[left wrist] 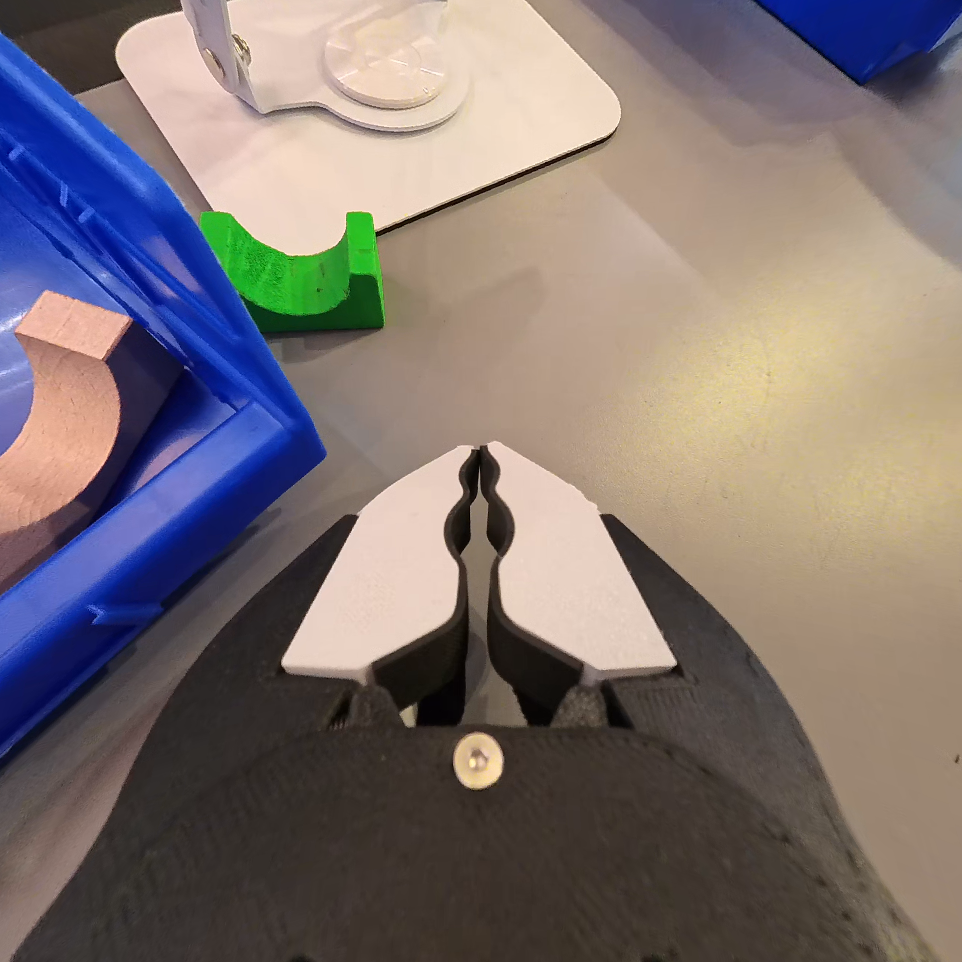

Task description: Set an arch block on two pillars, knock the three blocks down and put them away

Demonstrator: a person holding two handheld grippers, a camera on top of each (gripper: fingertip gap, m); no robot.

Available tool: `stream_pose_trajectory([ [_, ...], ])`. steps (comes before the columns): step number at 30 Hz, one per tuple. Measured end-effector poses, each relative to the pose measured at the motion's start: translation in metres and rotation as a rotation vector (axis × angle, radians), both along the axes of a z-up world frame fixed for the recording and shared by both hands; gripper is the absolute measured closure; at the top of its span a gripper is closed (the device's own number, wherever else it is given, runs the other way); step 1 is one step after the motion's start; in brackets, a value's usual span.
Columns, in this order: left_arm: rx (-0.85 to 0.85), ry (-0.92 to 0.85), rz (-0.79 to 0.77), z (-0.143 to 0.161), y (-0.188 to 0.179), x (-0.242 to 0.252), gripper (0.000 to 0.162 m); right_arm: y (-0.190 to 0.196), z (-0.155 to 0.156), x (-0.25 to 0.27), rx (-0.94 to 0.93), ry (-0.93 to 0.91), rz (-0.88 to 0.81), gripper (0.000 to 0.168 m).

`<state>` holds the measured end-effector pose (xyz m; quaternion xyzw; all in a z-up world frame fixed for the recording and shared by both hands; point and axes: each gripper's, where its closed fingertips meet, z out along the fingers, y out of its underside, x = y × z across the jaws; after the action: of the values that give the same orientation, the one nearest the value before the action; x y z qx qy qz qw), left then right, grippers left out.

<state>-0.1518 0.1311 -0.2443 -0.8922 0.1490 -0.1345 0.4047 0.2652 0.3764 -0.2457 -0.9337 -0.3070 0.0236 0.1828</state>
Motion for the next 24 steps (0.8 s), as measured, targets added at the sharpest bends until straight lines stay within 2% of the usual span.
stream_pose_trajectory([
  [2, 0.000, -0.001, 0.000, 0.000, 0.000, 0.000, 0.162, 0.000, -0.001, 0.002, -0.016, -0.023, 0.008, 0.133],
  [3, -0.001, 0.000, -0.001, 0.000, 0.000, 0.000, 0.162, 0.001, 0.002, 0.004, 0.000, -0.041, 0.006, 0.121],
  [5, -0.003, 0.001, -0.003, 0.000, 0.000, 0.000, 0.162, -0.001, 0.020, 0.005, 0.067, -0.049, 0.004, 0.118],
  [8, -0.006, 0.006, -0.003, -0.001, 0.000, 0.001, 0.162, -0.025, 0.088, -0.024, 0.281, 0.044, 0.079, 0.124],
  [10, -0.010, 0.009, -0.004, -0.002, 0.000, 0.001, 0.162, -0.067, 0.139, -0.080, 0.415, 0.181, 0.254, 0.127],
  [12, -0.016, 0.012, -0.005, -0.003, 0.000, 0.001, 0.162, -0.115, 0.165, -0.147, 0.483, 0.268, 0.453, 0.125],
  [14, -0.016, 0.017, -0.007, -0.003, 0.000, 0.001, 0.162, -0.151, 0.158, -0.214, 0.490, 0.282, 0.627, 0.120],
  [17, -0.008, 0.011, -0.008, -0.002, -0.001, 0.001, 0.162, -0.185, 0.112, -0.308, 0.394, 0.319, 0.828, 0.115],
  [19, -0.005, 0.002, -0.011, -0.001, -0.001, 0.002, 0.162, -0.179, 0.075, -0.352, 0.370, 0.280, 0.857, 0.107],
  [24, -0.005, -0.009, -0.015, 0.000, -0.001, 0.002, 0.162, -0.163, 0.011, -0.423, 0.233, 0.267, 0.838, 0.108],
])
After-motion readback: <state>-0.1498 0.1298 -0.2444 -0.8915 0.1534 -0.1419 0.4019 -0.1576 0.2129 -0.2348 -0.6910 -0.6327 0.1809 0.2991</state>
